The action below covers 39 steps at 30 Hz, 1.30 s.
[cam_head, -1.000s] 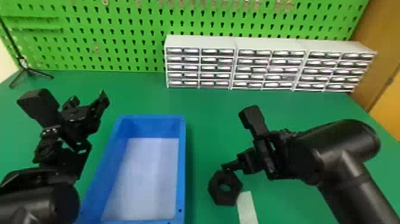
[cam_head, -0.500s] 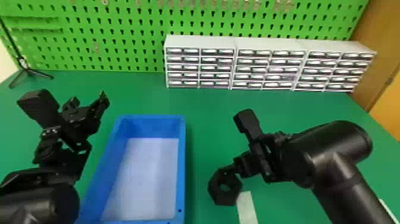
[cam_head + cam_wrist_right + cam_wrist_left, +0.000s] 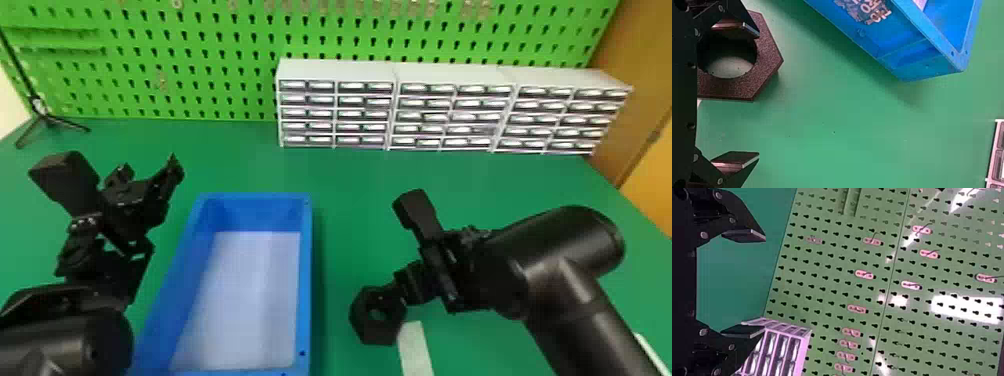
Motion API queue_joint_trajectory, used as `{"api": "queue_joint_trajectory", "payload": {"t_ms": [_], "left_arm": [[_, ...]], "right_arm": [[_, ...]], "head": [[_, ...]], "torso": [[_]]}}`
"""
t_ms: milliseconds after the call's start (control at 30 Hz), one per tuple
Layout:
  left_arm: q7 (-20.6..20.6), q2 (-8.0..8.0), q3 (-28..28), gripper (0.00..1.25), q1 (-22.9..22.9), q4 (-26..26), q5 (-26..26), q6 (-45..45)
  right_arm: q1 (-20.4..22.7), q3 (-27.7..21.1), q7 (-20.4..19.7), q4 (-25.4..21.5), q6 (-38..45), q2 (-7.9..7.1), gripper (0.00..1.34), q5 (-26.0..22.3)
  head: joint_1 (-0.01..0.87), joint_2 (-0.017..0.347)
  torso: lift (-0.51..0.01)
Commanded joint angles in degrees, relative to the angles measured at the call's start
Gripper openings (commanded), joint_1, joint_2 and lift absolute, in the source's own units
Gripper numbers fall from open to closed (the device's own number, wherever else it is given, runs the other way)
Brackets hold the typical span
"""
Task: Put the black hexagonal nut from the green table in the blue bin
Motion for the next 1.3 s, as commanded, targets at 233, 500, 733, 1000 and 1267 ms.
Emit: {"api": "queue_joint_trajectory", "payload": {"t_ms": [233,500,733,1000,1267], "left_arm": [[0.0,0.0,0.07,0.82,0.04,0.0,0.18,0.0],[0.0,0.0,-0.02,0.82,0.04,-0.08,0.18,0.0],[0.0,0.0,-0.02,0.82,0.04,0.0,0.18,0.0],[0.0,0.0,-0.02,0.82,0.04,0.0,0.18,0.0],[0.0,0.0,-0.02,0.82,0.04,0.0,0.18,0.0]], "right_arm": [[0.3,-0.06,0.0,0.0,1.07,-0.09,1.13,1.29],[0.47,0.02,0.0,0.0,1.15,-0.01,1.13,2.08],[0.74,0.02,0.0,0.7,1.15,-0.01,1.13,2.17],[1.0,-0.15,0.0,1.76,0.8,0.08,1.13,2.61],[1.18,-0.06,0.09,3.16,-0.6,0.08,1.13,2.61]], "head": [[0.692,0.008],[0.692,0.008],[0.692,0.008],[0.692,0.008],[0.692,0.008]], "torso": [[-0.097],[-0.097],[-0.097],[-0.097],[-0.097]]}}
